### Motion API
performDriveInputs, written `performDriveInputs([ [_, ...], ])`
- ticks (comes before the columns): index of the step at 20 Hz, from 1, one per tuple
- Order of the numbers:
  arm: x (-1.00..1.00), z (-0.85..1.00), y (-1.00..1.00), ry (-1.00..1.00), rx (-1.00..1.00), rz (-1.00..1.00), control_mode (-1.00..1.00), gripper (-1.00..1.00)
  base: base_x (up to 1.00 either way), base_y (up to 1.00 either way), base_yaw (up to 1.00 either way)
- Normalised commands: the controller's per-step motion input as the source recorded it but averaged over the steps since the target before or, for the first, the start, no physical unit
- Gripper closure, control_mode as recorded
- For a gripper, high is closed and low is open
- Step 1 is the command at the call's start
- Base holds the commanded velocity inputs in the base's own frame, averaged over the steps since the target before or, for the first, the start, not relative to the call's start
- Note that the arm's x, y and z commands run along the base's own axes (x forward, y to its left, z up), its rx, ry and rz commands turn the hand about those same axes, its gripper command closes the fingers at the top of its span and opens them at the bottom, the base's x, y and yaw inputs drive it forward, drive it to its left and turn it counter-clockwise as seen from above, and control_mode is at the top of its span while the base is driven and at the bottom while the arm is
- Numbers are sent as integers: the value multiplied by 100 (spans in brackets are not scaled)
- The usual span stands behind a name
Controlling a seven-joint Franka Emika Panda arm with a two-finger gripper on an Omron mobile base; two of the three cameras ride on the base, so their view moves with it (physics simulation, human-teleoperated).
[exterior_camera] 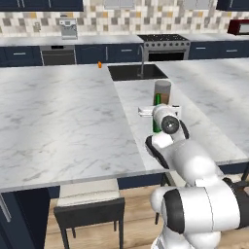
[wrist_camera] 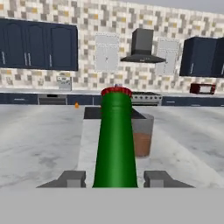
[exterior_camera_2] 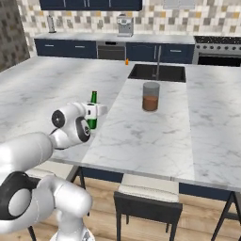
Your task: Open the cabinet directly in front. Then move the beer and the mug to the dining counter with the jar on it.
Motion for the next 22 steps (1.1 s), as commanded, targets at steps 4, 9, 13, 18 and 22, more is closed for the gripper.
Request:
performDriveInputs([
  [4,-1,-30,-4,-31,0,0,-100,100,0,0,0],
  [9,0,-16,0,-12,0,1,-100,100,0,0,0],
  [13,0,0,0,0,0,0,-100,100,0,0,0],
  [18,0,-36,-8,0,0,0,-100,100,0,0,0],
  [22,0,-51,-18,0,0,0,-100,100,0,0,0],
])
